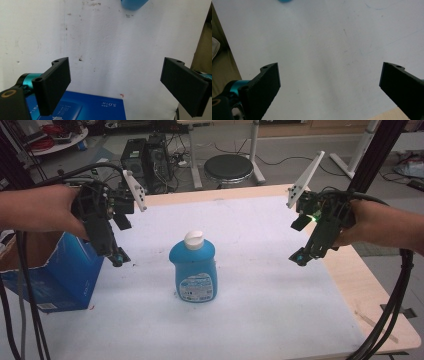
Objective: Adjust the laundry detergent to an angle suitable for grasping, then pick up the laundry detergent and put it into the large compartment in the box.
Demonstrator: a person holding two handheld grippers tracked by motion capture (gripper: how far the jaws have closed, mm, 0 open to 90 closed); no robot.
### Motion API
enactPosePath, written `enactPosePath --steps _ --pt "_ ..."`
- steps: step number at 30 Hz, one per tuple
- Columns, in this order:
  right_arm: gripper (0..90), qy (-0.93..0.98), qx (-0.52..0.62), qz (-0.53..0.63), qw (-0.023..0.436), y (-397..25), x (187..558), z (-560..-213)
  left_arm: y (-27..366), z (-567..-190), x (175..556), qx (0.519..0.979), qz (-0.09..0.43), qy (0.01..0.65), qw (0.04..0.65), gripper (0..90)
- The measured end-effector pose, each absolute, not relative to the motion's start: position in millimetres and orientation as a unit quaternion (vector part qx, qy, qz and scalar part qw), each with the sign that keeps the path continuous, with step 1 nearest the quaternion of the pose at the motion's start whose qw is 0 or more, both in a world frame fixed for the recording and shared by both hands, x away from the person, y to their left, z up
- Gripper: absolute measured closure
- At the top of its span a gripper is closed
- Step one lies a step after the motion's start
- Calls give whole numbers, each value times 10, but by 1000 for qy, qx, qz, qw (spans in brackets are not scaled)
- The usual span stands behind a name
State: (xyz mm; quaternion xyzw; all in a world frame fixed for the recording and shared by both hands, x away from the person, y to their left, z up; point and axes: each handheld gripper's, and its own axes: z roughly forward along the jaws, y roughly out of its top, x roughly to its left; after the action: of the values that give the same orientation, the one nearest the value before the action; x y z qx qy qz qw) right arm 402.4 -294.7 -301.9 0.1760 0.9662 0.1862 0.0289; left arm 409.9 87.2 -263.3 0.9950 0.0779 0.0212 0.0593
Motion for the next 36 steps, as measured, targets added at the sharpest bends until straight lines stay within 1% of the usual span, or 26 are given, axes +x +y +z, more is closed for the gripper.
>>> enactPosePath --steps 20,29,36 --pt "24 966 174 187 32 -2941 3991 -3001 842 -2559 4079 994 30 76 71 93" --pt "24 967 170 189 33 -2930 3988 -2997 656 -2395 3969 993 33 60 92 93" --pt "24 967 168 190 35 -2927 3980 -2997 502 -2387 3942 994 29 43 94 93"
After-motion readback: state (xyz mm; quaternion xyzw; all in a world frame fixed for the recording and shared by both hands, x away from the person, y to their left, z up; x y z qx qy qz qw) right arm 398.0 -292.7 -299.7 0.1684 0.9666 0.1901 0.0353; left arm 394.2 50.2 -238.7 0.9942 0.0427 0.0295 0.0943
